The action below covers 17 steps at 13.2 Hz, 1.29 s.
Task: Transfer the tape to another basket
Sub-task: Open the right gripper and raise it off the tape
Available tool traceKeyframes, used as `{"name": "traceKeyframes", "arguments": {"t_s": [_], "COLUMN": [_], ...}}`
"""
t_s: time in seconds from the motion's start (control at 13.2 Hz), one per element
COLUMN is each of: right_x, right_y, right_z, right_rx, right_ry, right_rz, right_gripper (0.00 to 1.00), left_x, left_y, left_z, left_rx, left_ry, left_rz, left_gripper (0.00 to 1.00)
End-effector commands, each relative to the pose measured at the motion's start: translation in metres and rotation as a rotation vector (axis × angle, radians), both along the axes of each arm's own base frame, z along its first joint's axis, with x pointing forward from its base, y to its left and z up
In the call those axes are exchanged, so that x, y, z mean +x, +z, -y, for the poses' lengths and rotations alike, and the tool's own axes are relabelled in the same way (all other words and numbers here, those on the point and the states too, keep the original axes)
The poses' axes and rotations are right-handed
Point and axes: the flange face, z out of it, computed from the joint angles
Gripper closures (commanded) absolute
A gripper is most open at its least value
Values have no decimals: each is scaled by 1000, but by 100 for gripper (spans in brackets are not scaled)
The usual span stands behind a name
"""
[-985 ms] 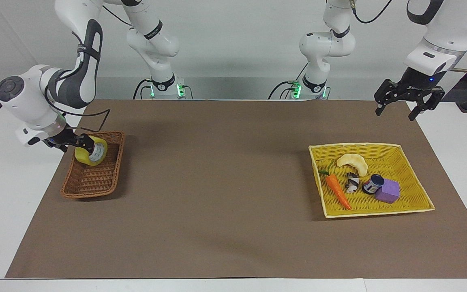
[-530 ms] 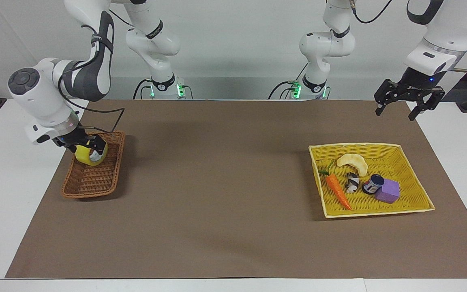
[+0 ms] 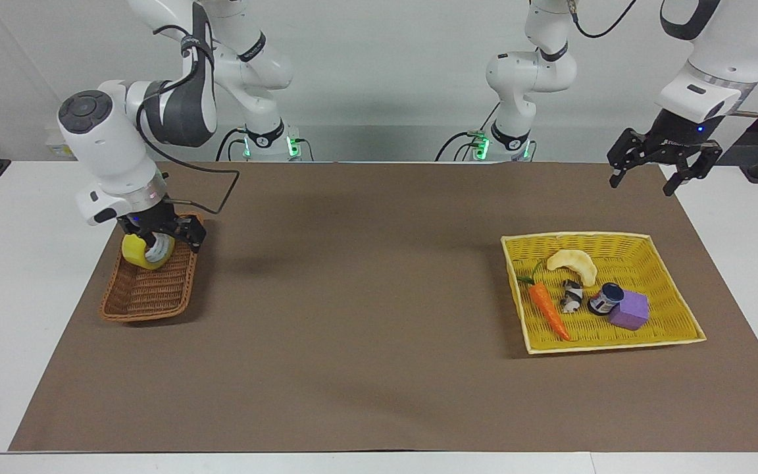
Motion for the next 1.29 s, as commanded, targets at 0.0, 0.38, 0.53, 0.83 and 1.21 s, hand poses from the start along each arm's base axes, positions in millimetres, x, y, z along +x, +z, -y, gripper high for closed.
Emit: {"name": "traceKeyframes", "arguments": {"t_s": [0.0, 0.38, 0.53, 0.83, 1.21], "right_x": [0, 3, 0, -16, -23], "right_y": [7, 56, 82, 124, 136], "right_z": [-14, -17, -14, -5, -7], "right_rx": [14, 6, -3, 15, 37], "right_ry": [-8, 9, 45, 72, 65], "right_rz": [4, 29, 5, -74, -53], "right_gripper": [0, 0, 0, 0, 0], "left_x": [-2, -2, -2, -2, -2], "left_y": [4, 4, 4, 4, 4], "left_z": [-4, -3, -3, -4, -3], "left_rx": [16, 17, 17, 17, 16], "left_ry": [6, 4, 3, 6, 4], "left_rz": [-9, -7, -9, -9, -7], "left_gripper": [0, 0, 0, 0, 0]}}
